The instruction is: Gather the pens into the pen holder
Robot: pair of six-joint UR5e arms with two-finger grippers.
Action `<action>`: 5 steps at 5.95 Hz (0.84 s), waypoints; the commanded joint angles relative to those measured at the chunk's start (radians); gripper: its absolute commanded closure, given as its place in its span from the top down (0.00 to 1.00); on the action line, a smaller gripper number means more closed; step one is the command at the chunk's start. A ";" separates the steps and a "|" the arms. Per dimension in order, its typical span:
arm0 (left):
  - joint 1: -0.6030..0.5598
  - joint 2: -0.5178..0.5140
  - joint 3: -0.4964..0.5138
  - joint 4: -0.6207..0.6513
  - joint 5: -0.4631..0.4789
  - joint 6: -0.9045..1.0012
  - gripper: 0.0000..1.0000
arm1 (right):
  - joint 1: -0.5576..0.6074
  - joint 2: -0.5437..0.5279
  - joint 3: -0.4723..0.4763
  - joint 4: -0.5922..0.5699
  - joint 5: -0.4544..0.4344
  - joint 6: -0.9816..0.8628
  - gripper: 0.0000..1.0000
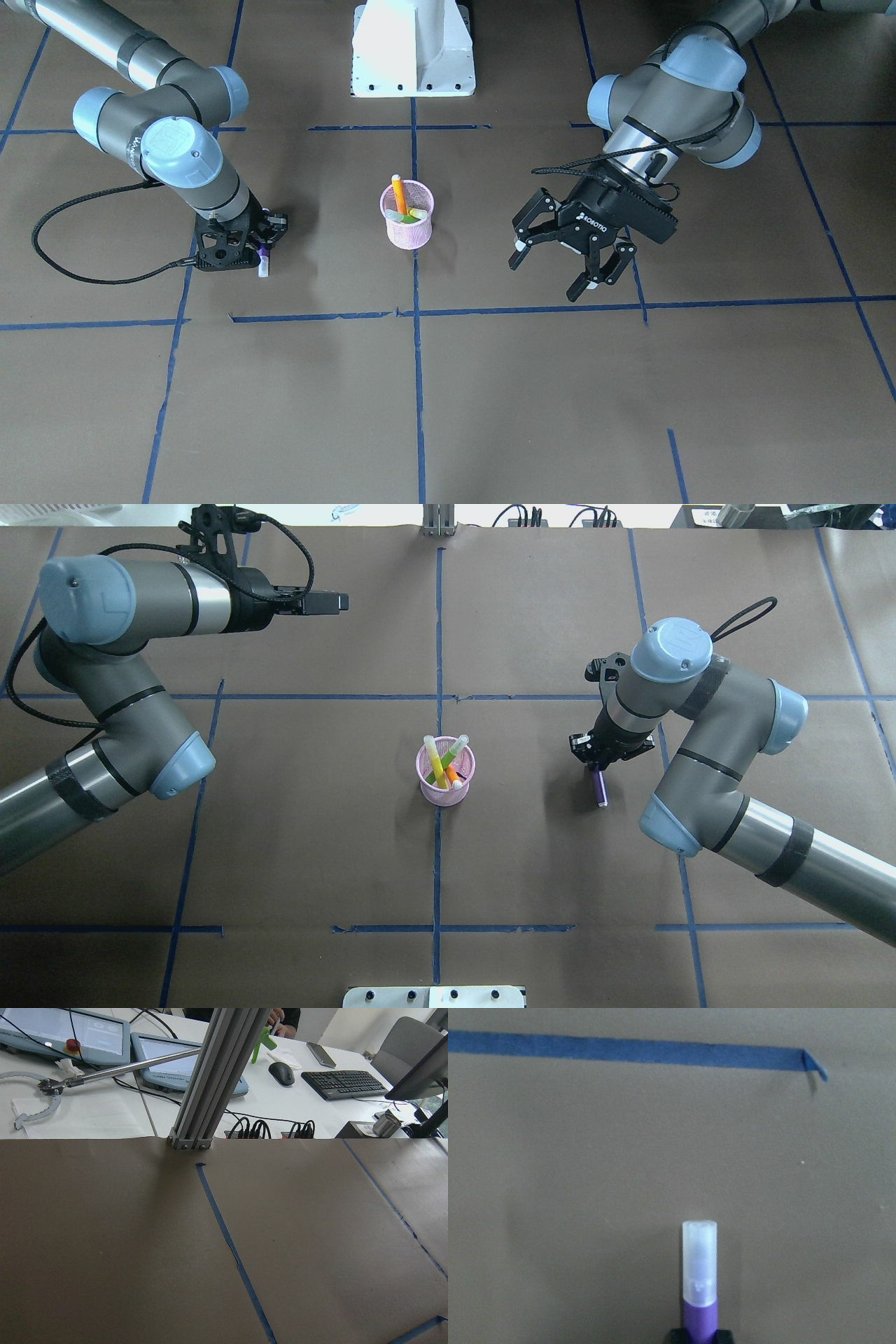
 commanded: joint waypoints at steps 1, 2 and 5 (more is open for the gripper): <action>-0.007 0.000 -0.002 0.000 -0.010 -0.004 1.00 | 0.003 0.001 0.000 0.000 0.003 0.000 0.00; -0.007 -0.002 -0.002 0.000 -0.009 -0.005 1.00 | 0.036 0.010 0.005 -0.017 0.046 0.000 0.00; -0.010 0.047 0.003 0.071 -0.087 0.004 1.00 | 0.114 0.097 0.132 -0.102 0.048 -0.002 0.00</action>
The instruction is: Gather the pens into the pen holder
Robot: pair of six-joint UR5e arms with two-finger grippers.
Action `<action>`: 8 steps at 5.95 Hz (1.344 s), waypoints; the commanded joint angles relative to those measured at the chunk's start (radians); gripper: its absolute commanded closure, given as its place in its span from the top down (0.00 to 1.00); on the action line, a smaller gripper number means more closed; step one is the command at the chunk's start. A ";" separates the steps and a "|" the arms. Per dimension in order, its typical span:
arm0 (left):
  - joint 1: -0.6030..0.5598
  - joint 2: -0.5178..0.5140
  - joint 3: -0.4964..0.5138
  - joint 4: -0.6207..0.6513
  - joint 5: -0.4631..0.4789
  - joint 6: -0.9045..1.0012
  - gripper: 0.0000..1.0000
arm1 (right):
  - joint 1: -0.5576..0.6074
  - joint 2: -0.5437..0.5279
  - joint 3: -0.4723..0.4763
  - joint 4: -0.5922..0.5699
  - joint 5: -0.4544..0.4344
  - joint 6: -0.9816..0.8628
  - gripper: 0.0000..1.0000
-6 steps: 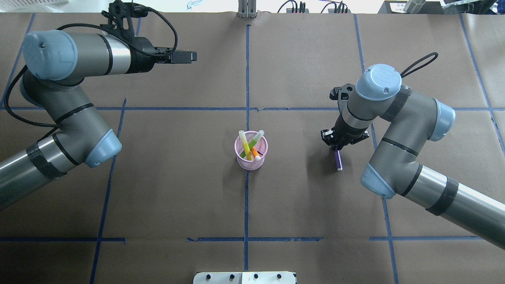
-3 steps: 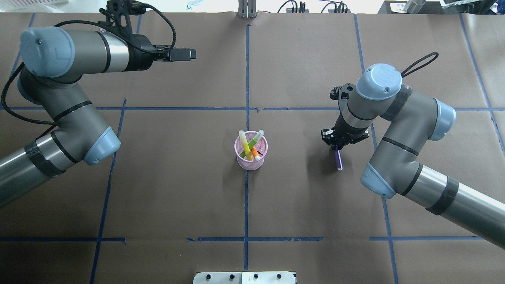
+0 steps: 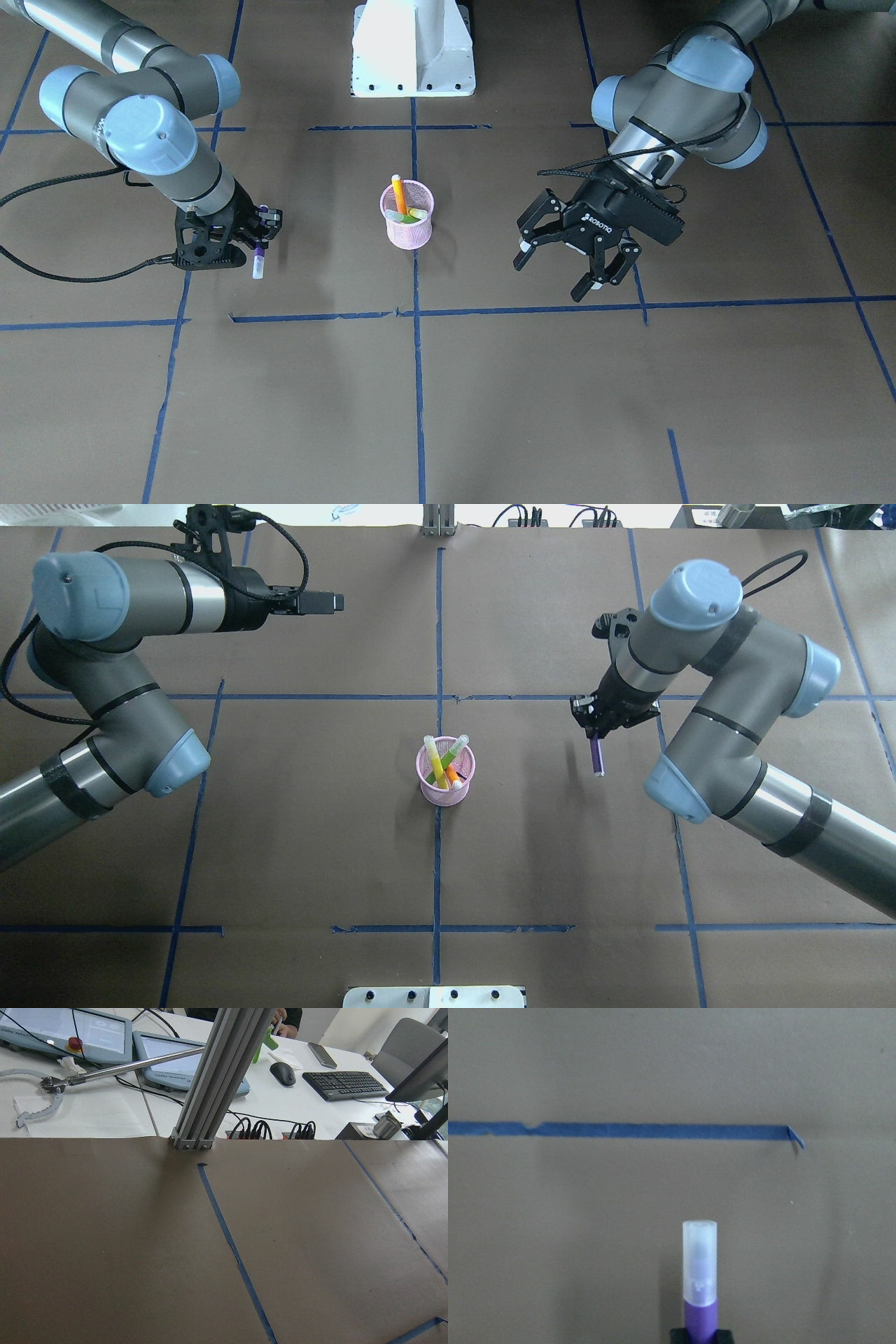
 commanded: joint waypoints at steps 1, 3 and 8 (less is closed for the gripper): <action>-0.023 0.055 0.002 0.135 -0.087 0.012 1.00 | 0.037 0.066 0.066 -0.011 -0.023 0.001 0.00; -0.174 0.087 0.005 0.385 -0.316 0.159 1.00 | 0.034 0.090 0.135 -0.010 -0.123 0.003 0.00; -0.593 0.118 0.225 0.887 -0.411 1.124 1.00 | -0.210 0.152 0.148 0.134 -0.586 0.204 0.00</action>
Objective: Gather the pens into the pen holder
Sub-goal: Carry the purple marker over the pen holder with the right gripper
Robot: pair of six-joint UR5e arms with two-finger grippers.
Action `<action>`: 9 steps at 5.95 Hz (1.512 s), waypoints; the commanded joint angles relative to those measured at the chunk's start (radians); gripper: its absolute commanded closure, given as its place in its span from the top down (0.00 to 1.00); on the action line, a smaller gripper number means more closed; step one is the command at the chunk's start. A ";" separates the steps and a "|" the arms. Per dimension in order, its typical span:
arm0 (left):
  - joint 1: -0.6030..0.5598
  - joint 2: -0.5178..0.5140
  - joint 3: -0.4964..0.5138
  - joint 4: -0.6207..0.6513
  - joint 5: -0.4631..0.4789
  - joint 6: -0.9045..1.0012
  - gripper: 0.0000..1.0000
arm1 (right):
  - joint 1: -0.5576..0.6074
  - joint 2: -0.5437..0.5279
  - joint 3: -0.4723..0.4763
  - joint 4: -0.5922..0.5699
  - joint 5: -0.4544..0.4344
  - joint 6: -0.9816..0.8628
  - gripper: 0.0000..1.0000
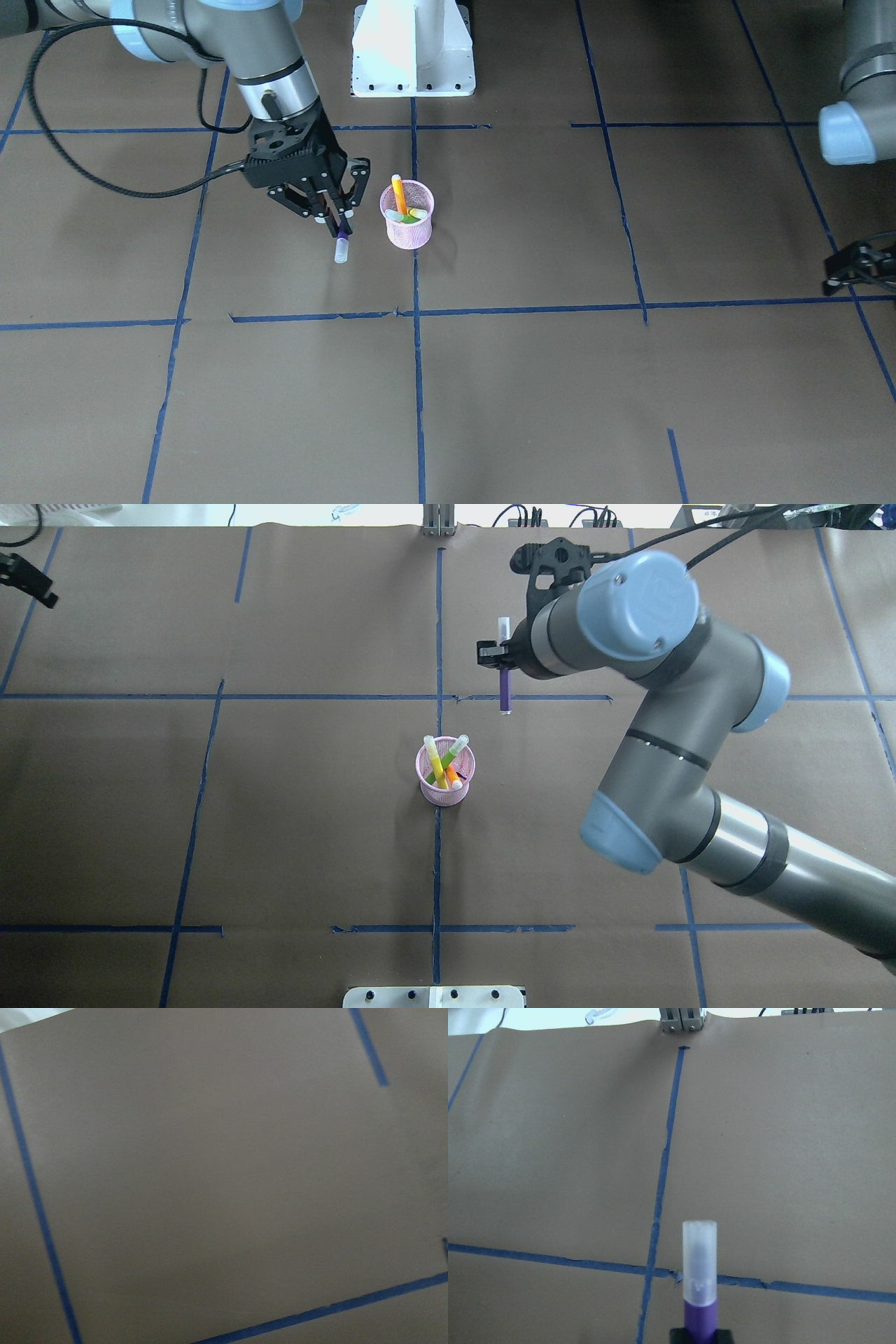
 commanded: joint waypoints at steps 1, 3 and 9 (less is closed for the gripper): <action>-0.103 0.002 0.134 0.019 -0.002 0.225 1.00 | -0.102 0.024 0.002 0.033 -0.206 0.052 0.00; -0.140 0.022 0.215 0.011 0.004 0.401 1.00 | -0.163 0.050 0.023 0.038 -0.373 0.053 0.00; -0.149 0.012 0.251 0.023 0.002 0.391 1.00 | -0.421 -0.039 0.008 0.087 -0.798 0.053 0.00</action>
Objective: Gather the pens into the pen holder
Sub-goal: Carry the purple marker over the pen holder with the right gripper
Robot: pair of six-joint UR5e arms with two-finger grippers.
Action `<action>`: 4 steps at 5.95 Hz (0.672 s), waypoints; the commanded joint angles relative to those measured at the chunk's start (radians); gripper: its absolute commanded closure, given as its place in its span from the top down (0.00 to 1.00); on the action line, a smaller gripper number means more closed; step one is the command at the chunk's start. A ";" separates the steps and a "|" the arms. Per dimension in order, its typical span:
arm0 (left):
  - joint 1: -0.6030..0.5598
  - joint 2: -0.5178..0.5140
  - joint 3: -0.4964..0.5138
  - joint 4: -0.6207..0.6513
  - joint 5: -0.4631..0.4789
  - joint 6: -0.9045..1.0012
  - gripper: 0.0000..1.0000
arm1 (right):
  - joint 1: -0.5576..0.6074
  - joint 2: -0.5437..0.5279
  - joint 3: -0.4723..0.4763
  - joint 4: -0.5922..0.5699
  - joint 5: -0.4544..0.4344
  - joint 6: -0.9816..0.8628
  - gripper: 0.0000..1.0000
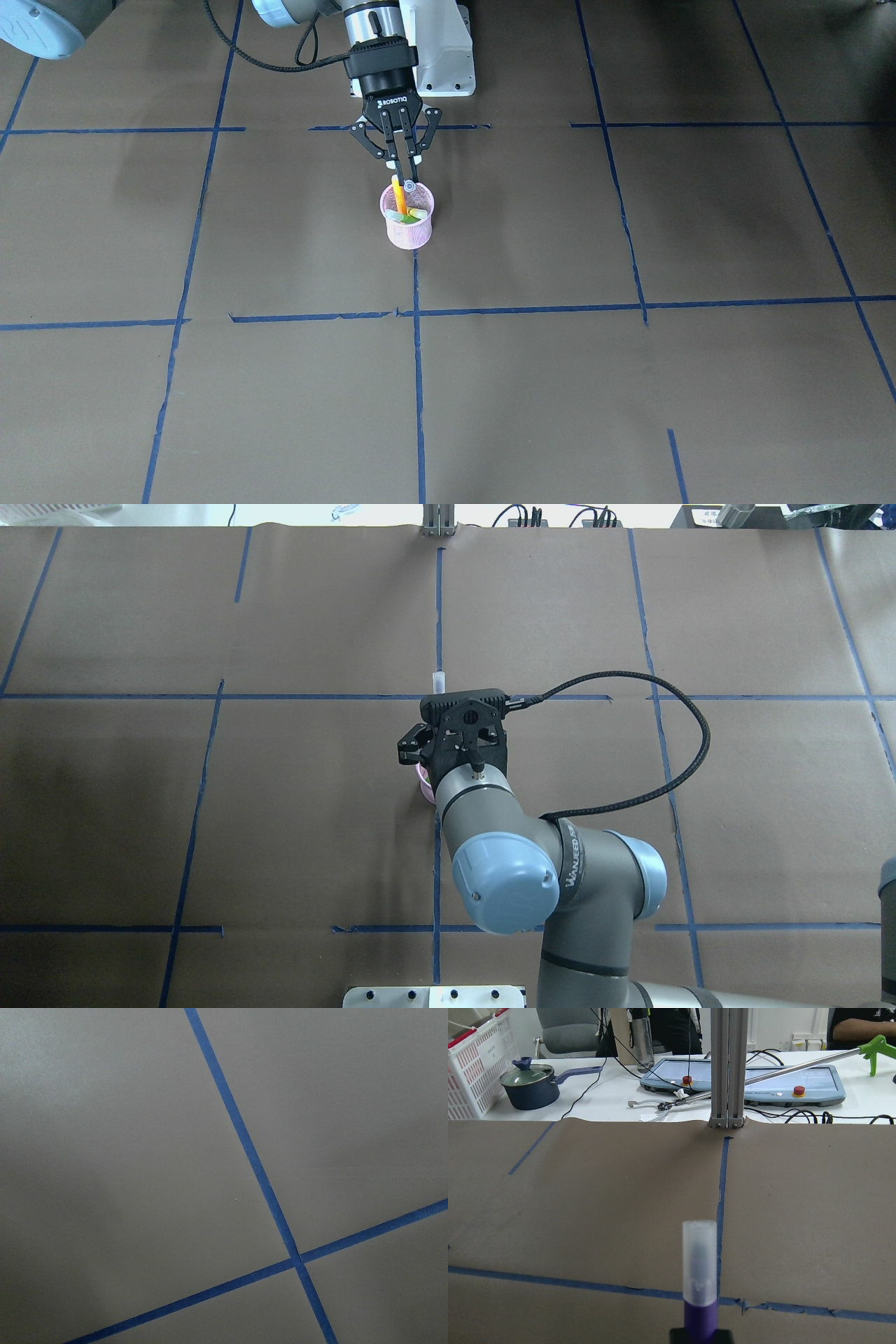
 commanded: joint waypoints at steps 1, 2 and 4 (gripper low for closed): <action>-0.001 0.000 0.000 0.000 0.000 0.000 1.00 | -0.038 -0.037 -0.038 0.025 -0.040 0.030 0.00; -0.003 0.000 0.000 0.000 0.000 0.000 1.00 | -0.046 -0.033 -0.067 0.027 -0.042 0.053 0.00; -0.003 0.000 0.000 0.000 0.000 0.000 1.00 | -0.049 -0.021 -0.067 0.027 -0.042 0.055 0.00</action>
